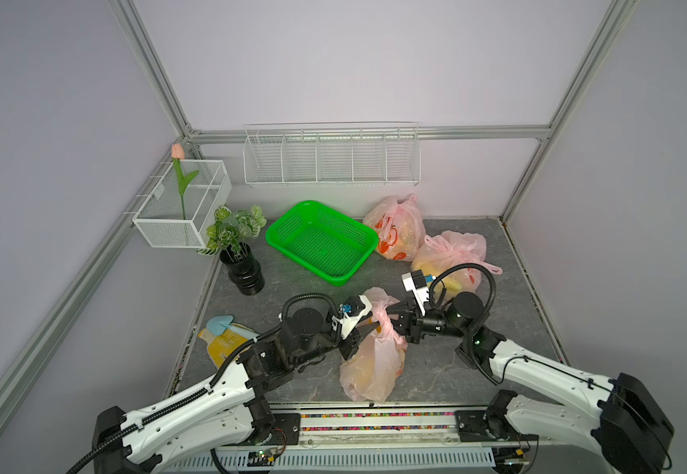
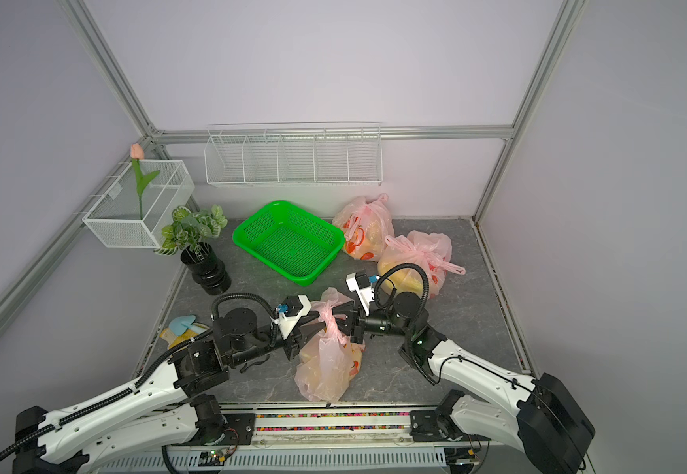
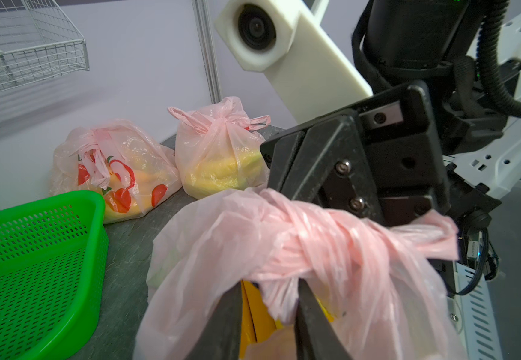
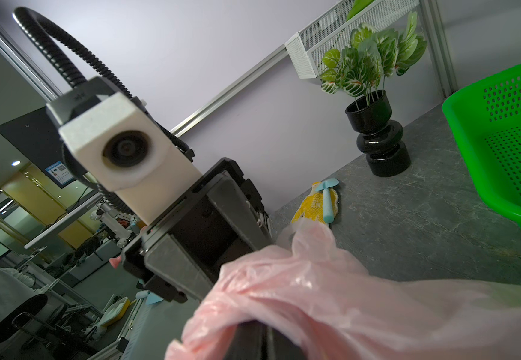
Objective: Place the banana into a plastic bag & tie a knot
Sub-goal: Cross the plastic bag at the center of the board.
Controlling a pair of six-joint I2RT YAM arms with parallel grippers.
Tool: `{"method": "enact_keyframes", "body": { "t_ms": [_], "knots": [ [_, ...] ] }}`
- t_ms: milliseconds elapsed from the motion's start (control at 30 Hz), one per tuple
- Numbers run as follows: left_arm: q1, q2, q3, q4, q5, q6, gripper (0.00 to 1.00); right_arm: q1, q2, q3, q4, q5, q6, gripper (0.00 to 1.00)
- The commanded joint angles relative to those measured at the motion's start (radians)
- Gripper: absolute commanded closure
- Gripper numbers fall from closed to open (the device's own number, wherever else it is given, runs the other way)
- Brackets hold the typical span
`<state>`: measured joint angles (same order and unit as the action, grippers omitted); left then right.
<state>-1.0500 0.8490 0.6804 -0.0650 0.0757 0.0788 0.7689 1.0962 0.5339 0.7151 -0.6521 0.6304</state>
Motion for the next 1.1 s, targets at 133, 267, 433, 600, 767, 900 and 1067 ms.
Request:
{"method": "enact_keyframes", "body": {
  "t_ms": [133,267,433,600,767,900,1067],
  "knots": [
    [-0.002,0.003,0.006,0.014,0.022,-0.011,0.81,0.016,-0.007,-0.001,-0.021,-0.003,-0.035,0.93],
    [-0.002,0.014,0.015,0.007,0.019,-0.011,0.92,0.019,-0.003,0.004,-0.028,-0.004,-0.044,0.93],
    [-0.002,0.004,0.008,0.011,0.0,-0.015,1.0,0.019,-0.014,0.0,-0.051,0.009,-0.061,0.88],
    [-0.001,-0.006,0.001,0.007,-0.019,-0.016,1.0,0.015,-0.086,0.001,-0.169,0.059,-0.121,0.79],
    [-0.001,-0.012,-0.004,-0.003,-0.035,-0.014,1.0,0.008,-0.165,0.002,-0.284,0.124,-0.165,0.66],
    [-0.002,-0.012,-0.004,-0.022,-0.051,-0.011,1.0,0.003,-0.222,0.005,-0.371,0.163,-0.203,0.6],
    [-0.002,-0.012,-0.005,-0.026,-0.056,-0.014,1.0,0.003,-0.298,0.031,-0.503,0.162,-0.276,0.49]
  ]
}}
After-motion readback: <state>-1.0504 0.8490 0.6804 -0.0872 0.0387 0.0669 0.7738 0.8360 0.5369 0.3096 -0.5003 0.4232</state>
